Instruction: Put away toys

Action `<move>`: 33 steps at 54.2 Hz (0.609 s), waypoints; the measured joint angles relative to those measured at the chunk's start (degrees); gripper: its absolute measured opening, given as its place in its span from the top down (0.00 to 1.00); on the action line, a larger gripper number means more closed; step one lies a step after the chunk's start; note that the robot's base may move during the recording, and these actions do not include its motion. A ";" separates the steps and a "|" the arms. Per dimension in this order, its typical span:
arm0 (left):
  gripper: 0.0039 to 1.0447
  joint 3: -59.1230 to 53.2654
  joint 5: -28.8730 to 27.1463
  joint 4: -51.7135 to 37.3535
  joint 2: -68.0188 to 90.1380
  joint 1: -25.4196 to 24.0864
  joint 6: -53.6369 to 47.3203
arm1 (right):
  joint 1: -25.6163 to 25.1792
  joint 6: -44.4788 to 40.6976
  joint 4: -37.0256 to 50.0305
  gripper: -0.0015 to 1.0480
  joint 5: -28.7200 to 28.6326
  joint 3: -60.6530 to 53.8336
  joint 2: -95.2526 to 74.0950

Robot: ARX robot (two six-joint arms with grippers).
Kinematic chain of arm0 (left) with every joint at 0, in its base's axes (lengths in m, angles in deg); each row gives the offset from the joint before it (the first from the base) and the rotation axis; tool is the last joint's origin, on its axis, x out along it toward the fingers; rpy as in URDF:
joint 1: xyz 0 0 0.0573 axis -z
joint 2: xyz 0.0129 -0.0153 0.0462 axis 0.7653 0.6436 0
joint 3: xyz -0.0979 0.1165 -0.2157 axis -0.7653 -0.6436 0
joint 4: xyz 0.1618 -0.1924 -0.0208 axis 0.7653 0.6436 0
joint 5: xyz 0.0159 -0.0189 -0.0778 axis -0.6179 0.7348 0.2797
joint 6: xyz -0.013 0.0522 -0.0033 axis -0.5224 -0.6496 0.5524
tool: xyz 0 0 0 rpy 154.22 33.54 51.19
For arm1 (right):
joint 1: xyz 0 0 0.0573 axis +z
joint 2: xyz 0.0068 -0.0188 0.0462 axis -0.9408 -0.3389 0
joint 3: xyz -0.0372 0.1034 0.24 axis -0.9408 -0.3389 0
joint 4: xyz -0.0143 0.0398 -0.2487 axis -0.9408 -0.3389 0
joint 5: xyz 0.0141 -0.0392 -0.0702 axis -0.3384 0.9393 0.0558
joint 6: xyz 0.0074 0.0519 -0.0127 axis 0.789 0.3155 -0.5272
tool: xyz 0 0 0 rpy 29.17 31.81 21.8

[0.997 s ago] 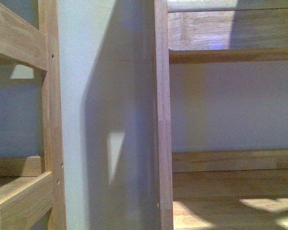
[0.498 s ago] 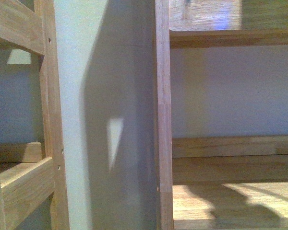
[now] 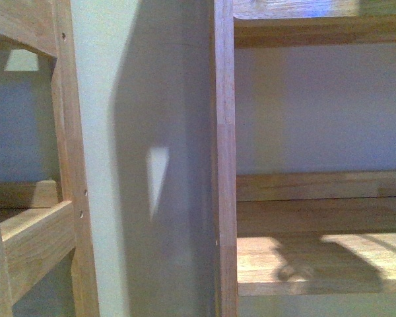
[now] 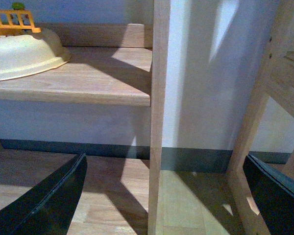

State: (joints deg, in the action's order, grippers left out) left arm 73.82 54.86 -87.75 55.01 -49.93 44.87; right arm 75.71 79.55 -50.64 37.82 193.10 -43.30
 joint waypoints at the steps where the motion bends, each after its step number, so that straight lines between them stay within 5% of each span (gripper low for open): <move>1: 0.05 0.00 0.00 0.00 0.00 0.00 0.00 | -0.07 0.17 0.26 0.81 -0.28 -0.44 0.11; 16: 0.05 0.00 0.00 0.00 0.00 0.00 0.00 | -0.61 3.98 4.83 0.81 -2.36 -7.17 2.51; 33: 0.05 0.00 0.00 0.00 0.00 0.00 0.00 | -1.62 4.33 8.31 0.33 -2.19 -10.29 4.24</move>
State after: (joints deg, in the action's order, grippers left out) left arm 73.82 54.86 -87.75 55.01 -49.93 44.87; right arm 74.09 83.88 -42.34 35.63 182.81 -39.06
